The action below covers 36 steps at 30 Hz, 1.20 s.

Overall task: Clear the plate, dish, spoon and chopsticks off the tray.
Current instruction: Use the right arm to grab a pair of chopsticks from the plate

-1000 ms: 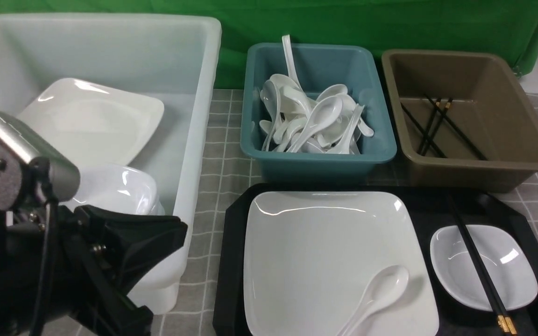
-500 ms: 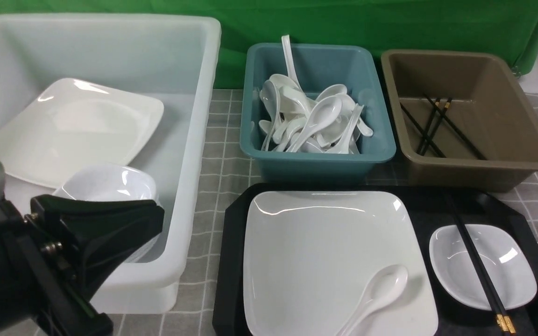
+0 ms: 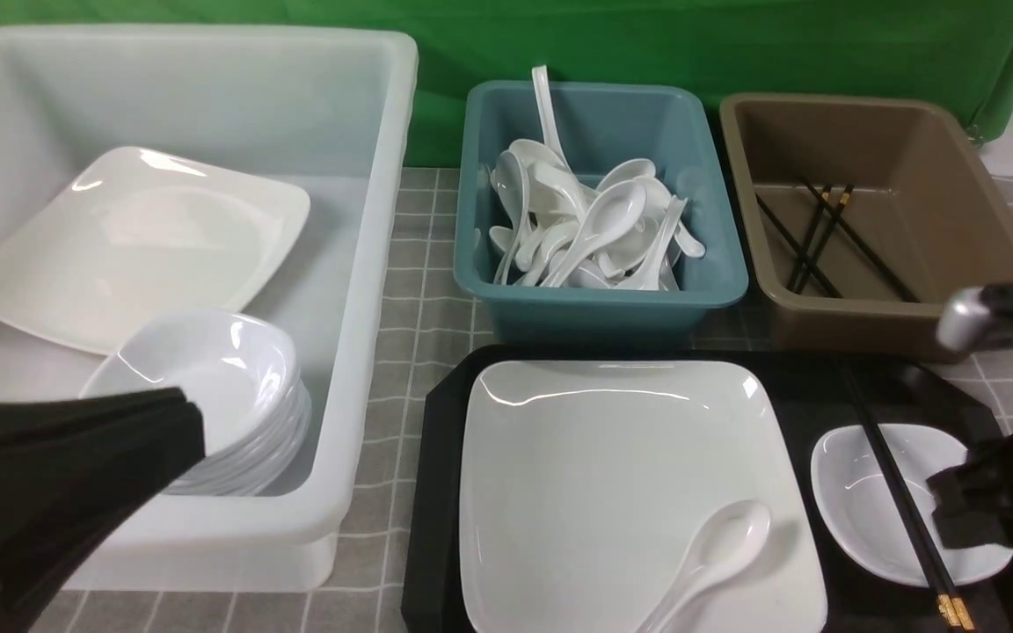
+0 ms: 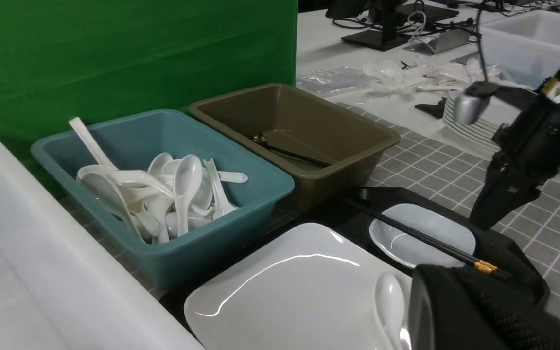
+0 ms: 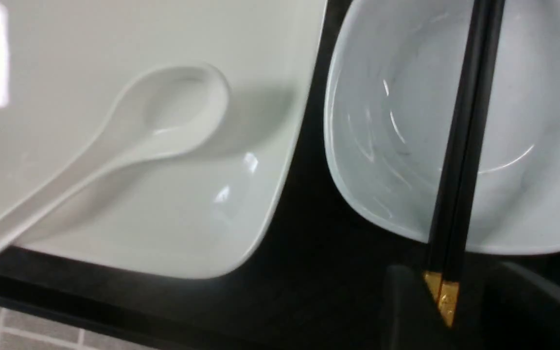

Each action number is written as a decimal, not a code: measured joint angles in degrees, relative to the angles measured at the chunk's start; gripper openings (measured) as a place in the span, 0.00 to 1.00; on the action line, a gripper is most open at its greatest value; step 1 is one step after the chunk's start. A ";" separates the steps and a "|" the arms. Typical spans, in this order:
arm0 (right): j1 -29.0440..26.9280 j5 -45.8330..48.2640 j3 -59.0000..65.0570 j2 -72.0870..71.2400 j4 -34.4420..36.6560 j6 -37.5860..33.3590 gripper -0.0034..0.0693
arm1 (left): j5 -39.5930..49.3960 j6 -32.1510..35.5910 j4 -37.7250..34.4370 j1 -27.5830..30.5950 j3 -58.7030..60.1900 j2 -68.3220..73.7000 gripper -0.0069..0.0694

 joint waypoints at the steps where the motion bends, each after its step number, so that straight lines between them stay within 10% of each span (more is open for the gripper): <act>1: 0.00 -0.27 -0.04 1.85 -0.18 0.20 0.49 | 0.67 0.00 0.00 0.00 0.00 -0.38 0.10; 18: 0.00 -11.17 -0.80 15.73 -5.03 4.89 0.58 | 2.25 0.00 0.00 0.00 0.00 -1.03 0.10; 28: 0.00 -11.79 -0.80 17.59 -5.21 0.95 0.23 | 2.62 0.06 0.00 0.00 0.00 -1.03 0.10; 36: 1.44 -5.98 -0.80 10.39 -5.49 -3.16 0.23 | 2.13 0.98 0.00 0.00 0.00 -1.03 0.10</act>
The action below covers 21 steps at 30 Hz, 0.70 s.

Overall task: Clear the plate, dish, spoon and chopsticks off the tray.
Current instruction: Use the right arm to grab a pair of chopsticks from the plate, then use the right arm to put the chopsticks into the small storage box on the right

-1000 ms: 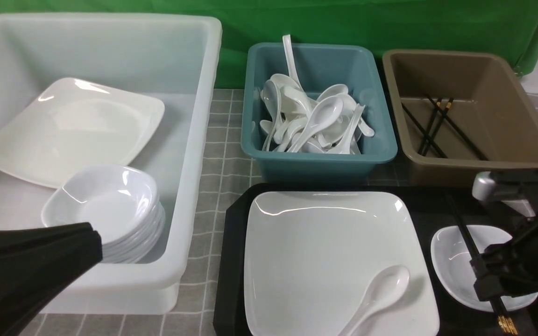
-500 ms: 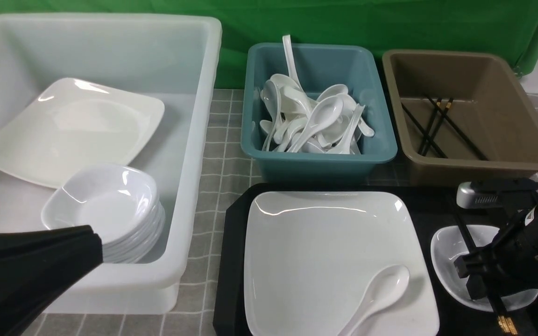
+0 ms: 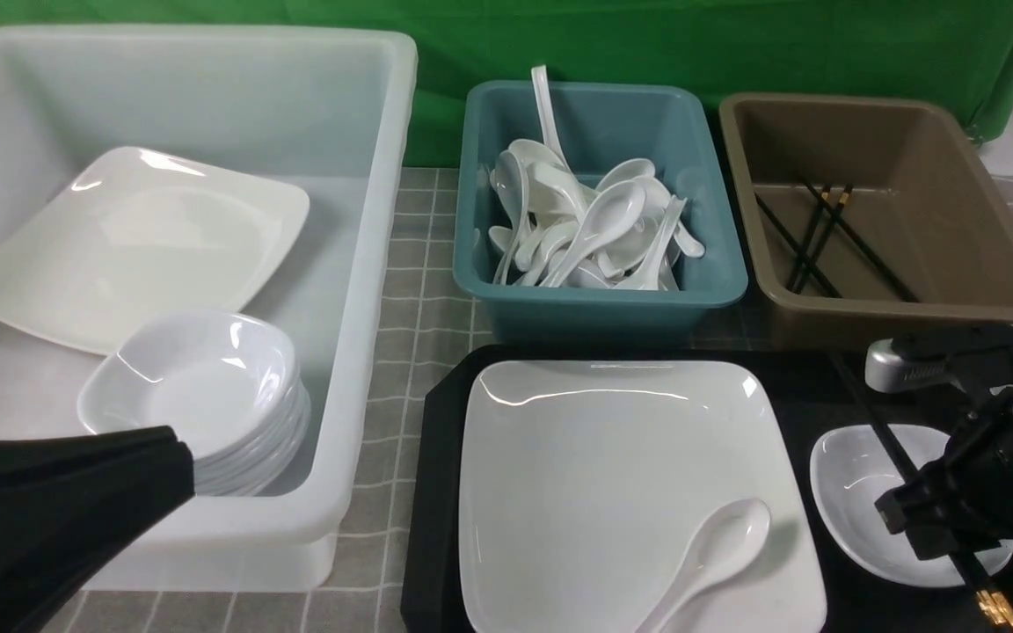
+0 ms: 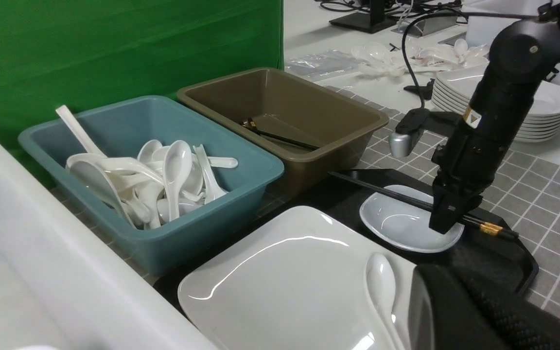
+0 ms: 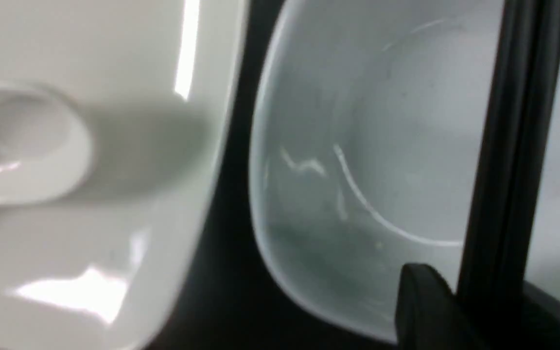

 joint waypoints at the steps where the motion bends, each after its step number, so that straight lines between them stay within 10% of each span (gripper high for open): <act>1: 1.07 1.64 0.00 -1.55 0.00 -1.37 0.23 | -0.58 0.13 0.00 0.00 0.00 0.00 0.10; 8: 7.68 3.17 -3.15 -9.37 1.56 -3.54 0.23 | -8.84 2.21 0.05 0.00 0.00 0.00 0.10; 21: -2.44 -22.48 -31.12 13.10 5.86 4.45 0.23 | -14.57 3.13 0.05 0.00 0.00 0.00 0.10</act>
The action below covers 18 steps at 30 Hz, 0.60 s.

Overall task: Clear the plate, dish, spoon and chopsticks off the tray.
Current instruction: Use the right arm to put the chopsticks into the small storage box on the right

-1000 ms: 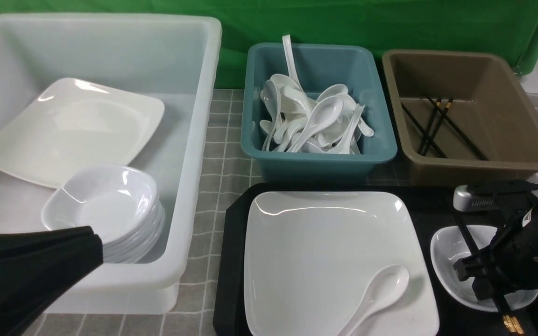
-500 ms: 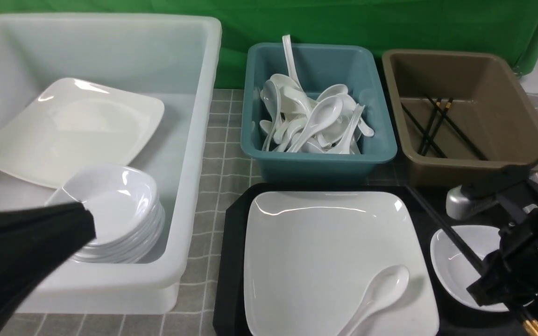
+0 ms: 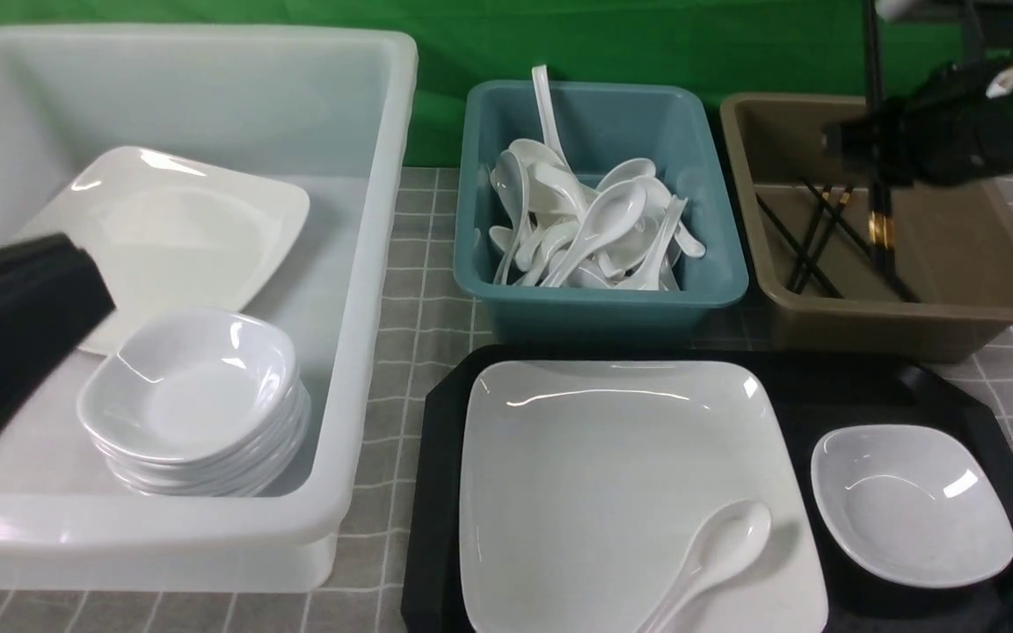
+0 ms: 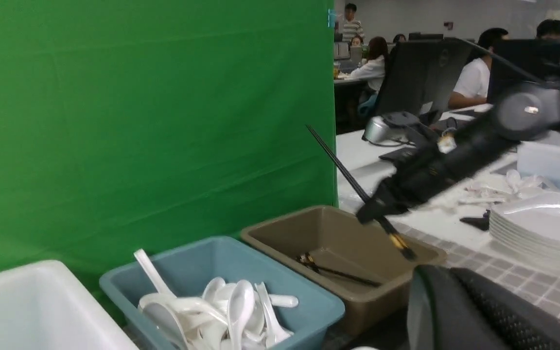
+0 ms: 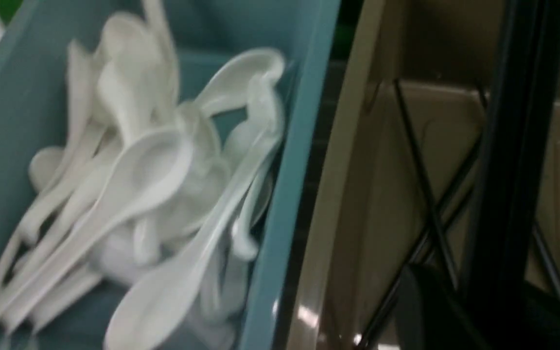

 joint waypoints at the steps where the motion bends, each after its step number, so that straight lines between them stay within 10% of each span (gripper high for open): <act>1: -1.25 -0.59 -3.58 4.88 0.00 1.65 0.23 | 1.99 0.00 0.00 0.00 0.00 0.00 0.10; 11: -3.96 9.51 -10.53 14.17 -0.06 6.48 0.60 | 6.48 0.00 0.07 0.00 0.00 0.00 0.10; 18: -3.73 20.81 -10.53 7.36 -0.07 1.51 0.55 | 6.40 0.00 1.28 0.00 0.00 0.00 0.10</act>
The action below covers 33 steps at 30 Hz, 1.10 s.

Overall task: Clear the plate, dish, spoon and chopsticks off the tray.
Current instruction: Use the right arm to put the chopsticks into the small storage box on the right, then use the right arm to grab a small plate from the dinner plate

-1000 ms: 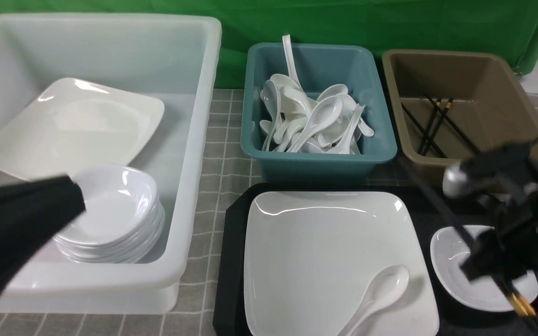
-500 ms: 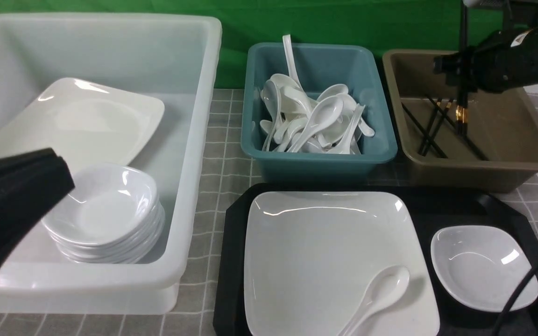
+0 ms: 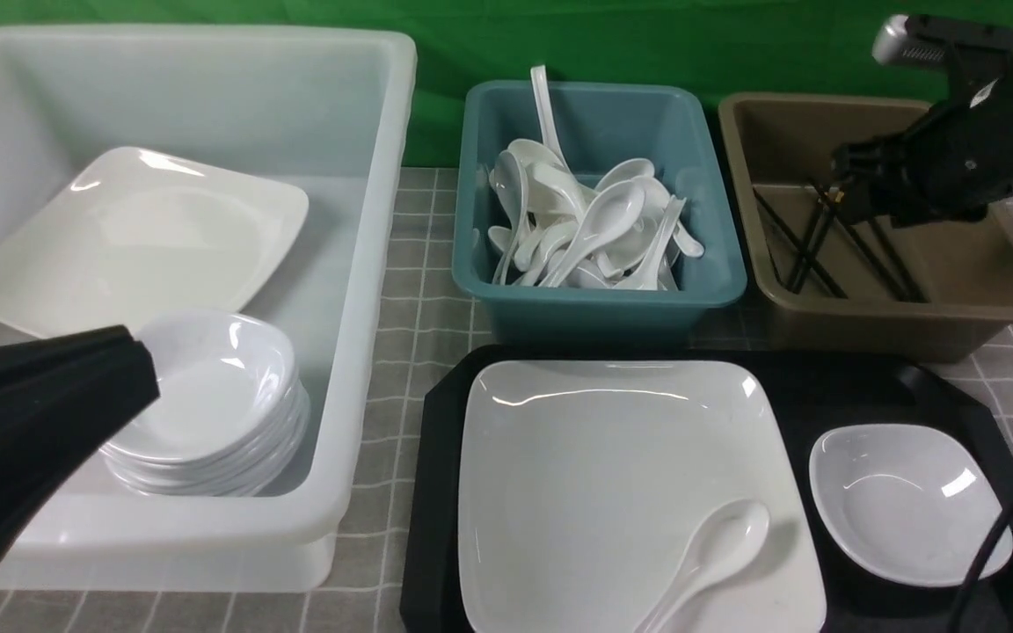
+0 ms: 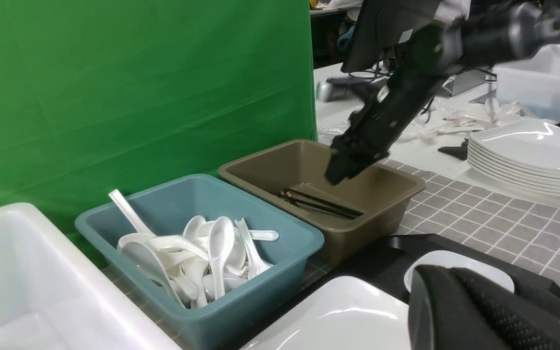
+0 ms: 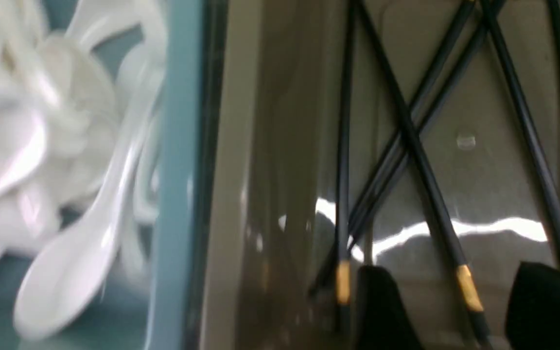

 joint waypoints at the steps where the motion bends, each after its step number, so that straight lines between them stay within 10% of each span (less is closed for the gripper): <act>1: 0.37 3.91 0.54 -2.57 -0.33 -1.16 0.51 | 0.12 0.00 0.06 0.00 0.00 0.00 0.10; 11: 18.17 8.55 27.31 -26.72 -13.25 -1.90 0.40 | 2.68 0.59 0.79 0.00 0.00 0.00 0.10; 16: 26.94 6.87 40.46 -32.28 -19.91 -1.58 0.52 | 2.68 1.86 1.39 0.00 0.00 0.00 0.10; 23: 27.97 5.05 44.83 -30.56 -23.09 -1.58 0.74 | 2.68 2.10 1.51 0.00 0.00 0.00 0.10; 33: 27.97 -0.69 45.01 -23.08 -28.94 -1.41 0.76 | 3.86 2.16 1.57 0.00 0.00 0.00 0.10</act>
